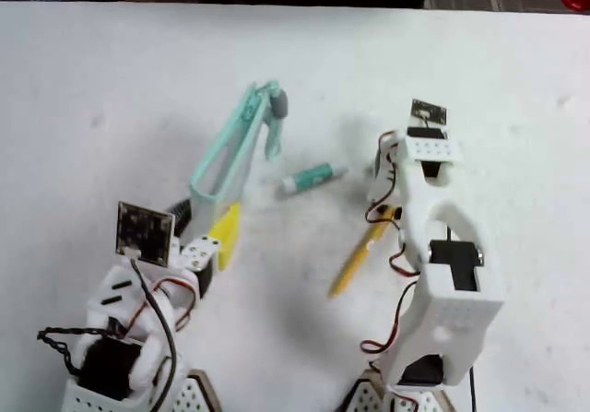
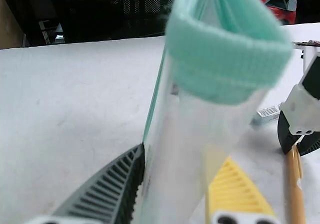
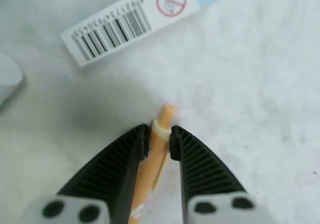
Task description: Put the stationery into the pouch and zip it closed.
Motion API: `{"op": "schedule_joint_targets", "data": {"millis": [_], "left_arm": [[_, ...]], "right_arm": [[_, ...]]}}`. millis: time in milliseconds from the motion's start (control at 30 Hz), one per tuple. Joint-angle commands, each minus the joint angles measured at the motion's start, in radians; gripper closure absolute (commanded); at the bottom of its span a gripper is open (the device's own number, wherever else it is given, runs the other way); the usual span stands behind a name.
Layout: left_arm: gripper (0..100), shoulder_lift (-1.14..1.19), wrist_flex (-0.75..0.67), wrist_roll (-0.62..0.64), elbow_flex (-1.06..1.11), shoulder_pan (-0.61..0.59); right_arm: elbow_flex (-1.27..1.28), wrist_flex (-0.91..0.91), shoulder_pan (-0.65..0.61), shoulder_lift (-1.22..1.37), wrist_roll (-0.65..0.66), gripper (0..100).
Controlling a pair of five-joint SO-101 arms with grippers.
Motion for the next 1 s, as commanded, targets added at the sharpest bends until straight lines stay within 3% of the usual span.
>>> {"op": "schedule_joint_targets", "data": {"millis": [0,333,633,967], "left_arm": [[80,0.007,-0.014,0.005,0.0,0.018],[80,0.007,0.003,0.005,-0.002,0.018],[80,0.007,0.008,0.005,-0.002,0.018],[80,0.007,0.005,0.005,0.003,0.018]], "right_arm": [[-0.006,0.01,-0.005,0.001,0.003,98.1],[0.055,0.005,-0.012,-0.084,0.041,98.1],[0.417,-0.234,-0.027,-0.479,0.061,98.1],[0.715,-0.361,-0.027,-0.937,0.058,98.1]]}}
